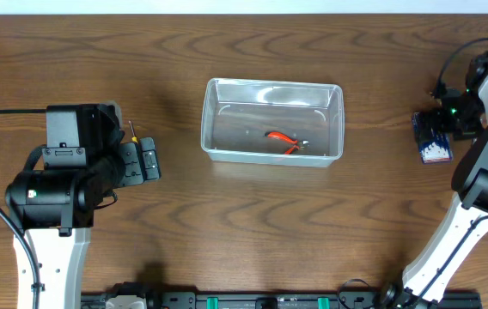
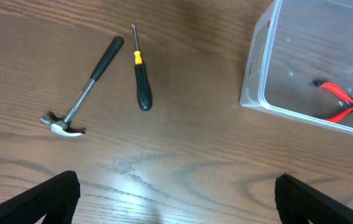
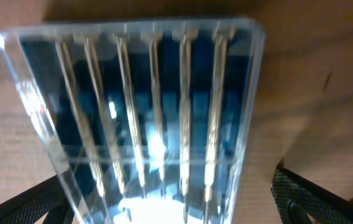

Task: Pack container
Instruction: 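Move the right gripper to the blue screwdriver set case and grasp it, then place the blue case into the container with the right gripper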

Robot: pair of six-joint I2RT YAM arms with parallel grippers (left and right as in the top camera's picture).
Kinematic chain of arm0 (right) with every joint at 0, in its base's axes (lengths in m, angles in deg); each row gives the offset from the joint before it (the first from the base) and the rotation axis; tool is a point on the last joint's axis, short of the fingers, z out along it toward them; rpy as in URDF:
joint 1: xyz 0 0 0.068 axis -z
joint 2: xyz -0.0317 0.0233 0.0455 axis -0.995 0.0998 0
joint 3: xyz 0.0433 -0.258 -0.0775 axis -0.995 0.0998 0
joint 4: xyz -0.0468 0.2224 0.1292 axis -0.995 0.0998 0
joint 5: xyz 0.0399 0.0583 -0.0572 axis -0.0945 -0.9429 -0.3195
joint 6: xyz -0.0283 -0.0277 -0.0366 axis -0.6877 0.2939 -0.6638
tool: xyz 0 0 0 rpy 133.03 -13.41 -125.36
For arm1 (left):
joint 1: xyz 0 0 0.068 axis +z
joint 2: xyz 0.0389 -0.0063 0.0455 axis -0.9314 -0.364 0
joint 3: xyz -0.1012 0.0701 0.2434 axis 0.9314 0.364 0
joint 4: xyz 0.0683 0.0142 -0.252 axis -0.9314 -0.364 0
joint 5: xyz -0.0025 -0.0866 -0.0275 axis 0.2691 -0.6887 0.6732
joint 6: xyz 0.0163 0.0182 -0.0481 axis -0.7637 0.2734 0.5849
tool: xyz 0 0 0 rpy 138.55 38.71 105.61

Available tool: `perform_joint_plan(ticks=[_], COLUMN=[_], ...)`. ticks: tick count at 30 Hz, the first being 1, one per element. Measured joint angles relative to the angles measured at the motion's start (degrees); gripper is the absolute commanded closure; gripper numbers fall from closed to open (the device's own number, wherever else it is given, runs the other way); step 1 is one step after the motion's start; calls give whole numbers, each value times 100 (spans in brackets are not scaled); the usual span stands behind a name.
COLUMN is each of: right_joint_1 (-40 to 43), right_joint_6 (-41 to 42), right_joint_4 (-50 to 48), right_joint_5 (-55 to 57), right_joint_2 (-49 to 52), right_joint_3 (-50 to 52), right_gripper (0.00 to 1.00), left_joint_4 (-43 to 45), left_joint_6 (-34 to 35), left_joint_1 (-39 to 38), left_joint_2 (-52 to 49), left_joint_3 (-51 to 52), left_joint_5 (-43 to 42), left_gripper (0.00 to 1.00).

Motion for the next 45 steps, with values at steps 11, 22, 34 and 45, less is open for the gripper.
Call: perform_joint_plan(ticks=[11, 22, 34, 45], right_joint_1=[-101, -111, -114, -116], right_joint_6=[0, 46, 138, 190], right_joint_4=[-144, -315, -549, -546], right_joint_5=[101, 129, 94, 72], right_joint_2=[2, -46, -236, -238], right_joint_3=[0, 192, 522, 525], right_gripper=[2, 20, 27, 46], left_joint_4=[35, 35, 35, 33], left_joint_6=[2, 2, 0, 0], left_joint_1=[0, 0, 0, 0], left_joint_2=[0, 0, 0, 0], left_joint_3=[0, 0, 0, 0], left_joint_5=[0, 0, 0, 0], left_gripper=[2, 2, 2, 2])
